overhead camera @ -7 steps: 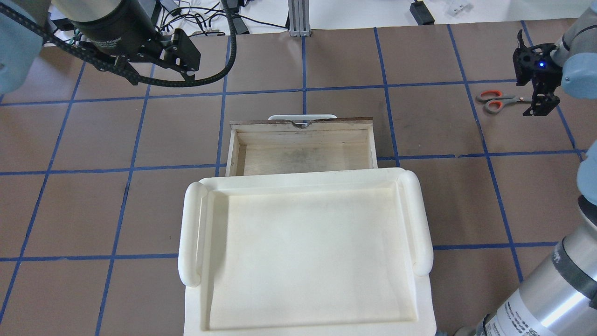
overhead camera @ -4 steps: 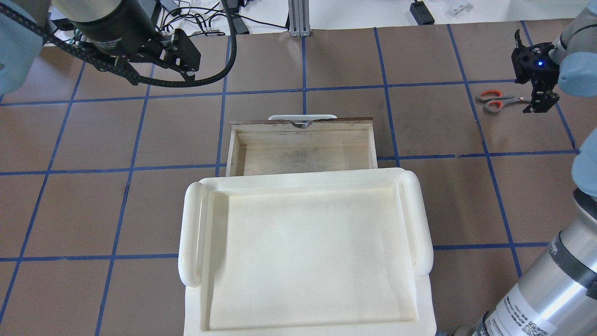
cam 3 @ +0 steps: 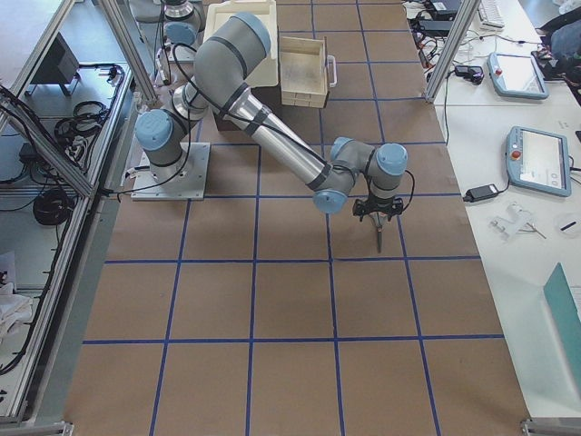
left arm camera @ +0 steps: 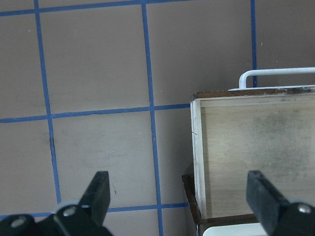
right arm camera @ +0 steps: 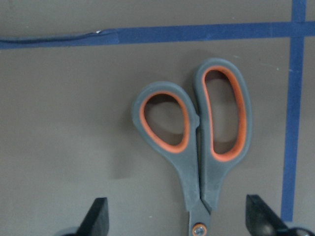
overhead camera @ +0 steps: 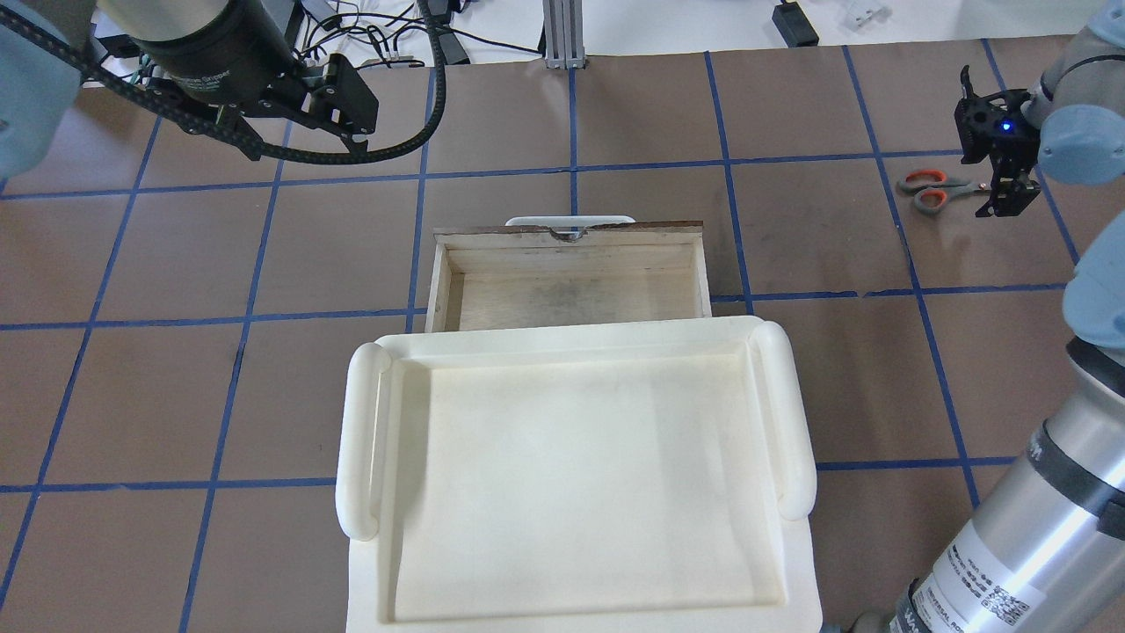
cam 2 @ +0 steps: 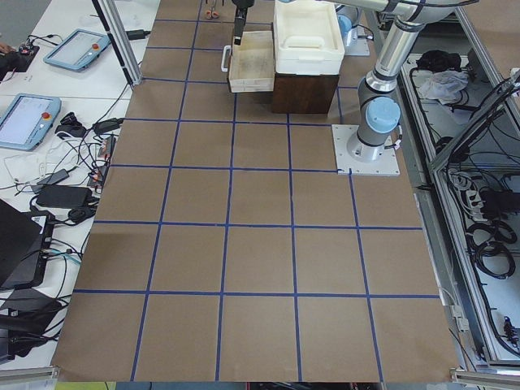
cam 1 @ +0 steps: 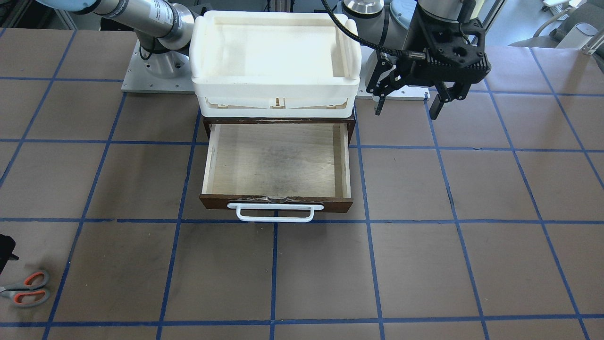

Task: Put scissors in drawer and close it
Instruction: 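Move the right gripper over the grey-and-orange scissors and lower it, then close the right gripper on the scissors handle and lift them, then carry the scissors with the right gripper over the open drawer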

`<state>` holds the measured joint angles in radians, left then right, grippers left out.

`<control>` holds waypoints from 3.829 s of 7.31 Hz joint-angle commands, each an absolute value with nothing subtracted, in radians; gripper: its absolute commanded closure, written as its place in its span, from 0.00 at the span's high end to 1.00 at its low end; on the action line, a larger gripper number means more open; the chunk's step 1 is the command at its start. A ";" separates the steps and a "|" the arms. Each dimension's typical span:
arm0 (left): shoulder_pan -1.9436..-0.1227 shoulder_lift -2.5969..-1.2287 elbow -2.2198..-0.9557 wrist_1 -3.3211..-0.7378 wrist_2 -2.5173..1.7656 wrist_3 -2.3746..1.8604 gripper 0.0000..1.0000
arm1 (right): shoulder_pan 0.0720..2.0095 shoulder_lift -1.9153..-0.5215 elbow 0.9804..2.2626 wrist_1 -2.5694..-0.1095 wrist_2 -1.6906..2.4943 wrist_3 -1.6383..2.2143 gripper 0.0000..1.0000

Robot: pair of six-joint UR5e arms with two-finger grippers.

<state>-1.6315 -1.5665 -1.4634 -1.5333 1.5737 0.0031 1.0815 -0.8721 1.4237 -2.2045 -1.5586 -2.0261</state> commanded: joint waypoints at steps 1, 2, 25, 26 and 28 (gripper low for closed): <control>-1.632 -1.568 -1.463 -1.534 1.574 0.003 1.00 | 1.081 -0.862 1.422 -2.204 -1.559 -2.036 0.96; -1.632 -1.569 -1.463 -1.532 1.574 0.003 1.00 | 1.081 -0.850 1.420 -2.204 -1.559 -2.036 0.96; -1.652 -1.559 -1.466 -1.534 1.585 0.003 1.00 | 1.710 -1.387 1.455 -1.597 -1.594 -0.704 0.00; -1.652 -1.552 -1.479 -1.532 1.585 0.003 1.00 | 1.764 -1.384 1.489 -1.630 -1.573 -0.640 0.00; -1.652 -1.552 -1.480 -1.532 1.585 0.003 1.00 | 1.854 -1.371 1.543 -1.750 -1.586 -0.591 0.00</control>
